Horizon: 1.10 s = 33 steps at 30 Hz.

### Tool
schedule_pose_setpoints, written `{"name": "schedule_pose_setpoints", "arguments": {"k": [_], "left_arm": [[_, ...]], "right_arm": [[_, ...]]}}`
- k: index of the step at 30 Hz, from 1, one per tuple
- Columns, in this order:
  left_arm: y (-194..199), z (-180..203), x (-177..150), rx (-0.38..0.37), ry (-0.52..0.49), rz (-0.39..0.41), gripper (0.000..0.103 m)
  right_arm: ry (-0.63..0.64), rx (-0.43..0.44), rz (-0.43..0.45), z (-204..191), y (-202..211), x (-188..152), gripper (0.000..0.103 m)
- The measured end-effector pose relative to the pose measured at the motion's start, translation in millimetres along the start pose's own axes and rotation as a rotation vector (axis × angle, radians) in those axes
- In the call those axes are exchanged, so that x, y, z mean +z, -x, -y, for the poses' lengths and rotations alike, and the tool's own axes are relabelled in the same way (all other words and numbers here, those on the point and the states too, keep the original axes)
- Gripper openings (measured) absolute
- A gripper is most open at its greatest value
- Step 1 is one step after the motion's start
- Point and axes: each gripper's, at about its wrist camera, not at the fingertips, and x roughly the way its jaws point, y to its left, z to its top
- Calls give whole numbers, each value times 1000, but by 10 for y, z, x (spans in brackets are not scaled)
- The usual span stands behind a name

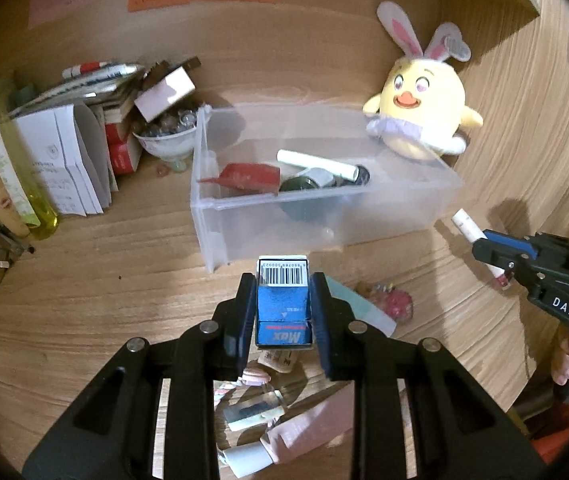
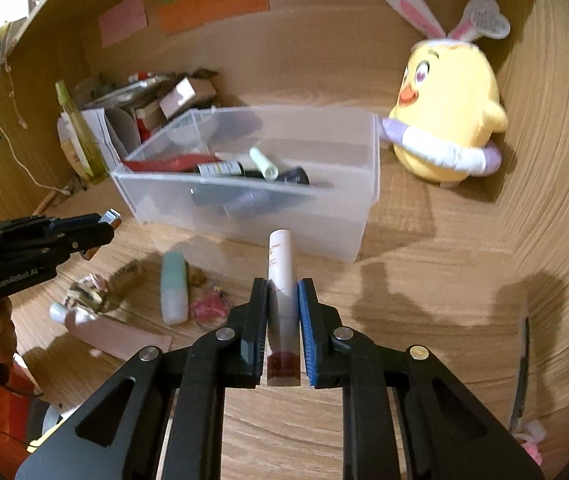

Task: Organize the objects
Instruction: 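Carry the blue box and lip gloss into the clear box and release both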

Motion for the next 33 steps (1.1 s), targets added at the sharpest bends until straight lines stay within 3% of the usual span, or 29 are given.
{"name": "schedule_pose_setpoints", "arguments": {"k": [16,33], "left_arm": [[209,-12,379,9,17,123,27],[-45,-104,763,23,50,120,27]], "right_arm": [[27,24,109,-61,53,429,14],[41,33,154,39,-169,878,14]]}}
